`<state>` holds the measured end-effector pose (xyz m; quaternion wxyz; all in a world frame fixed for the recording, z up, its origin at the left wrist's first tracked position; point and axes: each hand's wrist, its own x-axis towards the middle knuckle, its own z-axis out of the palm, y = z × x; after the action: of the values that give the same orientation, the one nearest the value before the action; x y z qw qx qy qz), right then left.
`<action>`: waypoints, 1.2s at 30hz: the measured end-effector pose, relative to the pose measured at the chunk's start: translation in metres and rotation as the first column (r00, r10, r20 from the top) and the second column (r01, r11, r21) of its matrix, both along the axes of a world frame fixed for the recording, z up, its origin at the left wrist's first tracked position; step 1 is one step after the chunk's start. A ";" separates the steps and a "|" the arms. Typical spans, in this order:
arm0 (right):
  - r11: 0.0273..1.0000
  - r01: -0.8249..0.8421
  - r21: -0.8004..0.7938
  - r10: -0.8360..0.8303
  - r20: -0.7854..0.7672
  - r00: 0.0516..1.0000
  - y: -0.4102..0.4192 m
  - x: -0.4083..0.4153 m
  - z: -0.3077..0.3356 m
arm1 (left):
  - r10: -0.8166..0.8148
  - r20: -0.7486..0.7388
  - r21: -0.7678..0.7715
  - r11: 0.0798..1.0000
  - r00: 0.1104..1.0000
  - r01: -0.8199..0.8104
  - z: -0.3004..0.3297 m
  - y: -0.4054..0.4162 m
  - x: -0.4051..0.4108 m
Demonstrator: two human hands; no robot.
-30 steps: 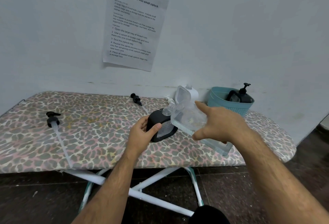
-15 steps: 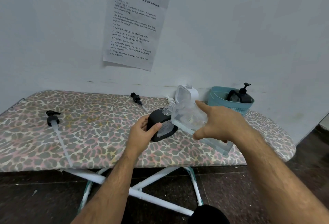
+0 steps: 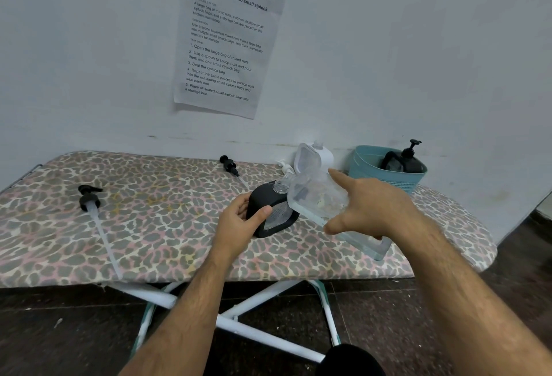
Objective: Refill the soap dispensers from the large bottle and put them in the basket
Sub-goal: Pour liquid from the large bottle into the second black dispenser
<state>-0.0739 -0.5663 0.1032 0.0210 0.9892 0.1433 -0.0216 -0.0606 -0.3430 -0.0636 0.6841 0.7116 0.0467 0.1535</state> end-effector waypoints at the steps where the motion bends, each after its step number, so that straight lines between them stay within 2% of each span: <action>1: 1.000 0.000 -0.001 0.000 -0.001 1.000 0.000 0.000 0.000 | 0.001 -0.001 0.002 1.000 1.000 -0.001 0.000 0.000 0.000; 36: 1.000 0.004 0.015 -0.004 -0.005 1.000 0.000 0.000 -0.001 | 0.008 0.023 -0.002 1.000 1.000 -0.008 -0.001 0.000 0.002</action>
<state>-0.0739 -0.5662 0.1023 0.0132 0.9896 0.1417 -0.0231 -0.0587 -0.3431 -0.0644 0.6847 0.7088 0.0418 0.1644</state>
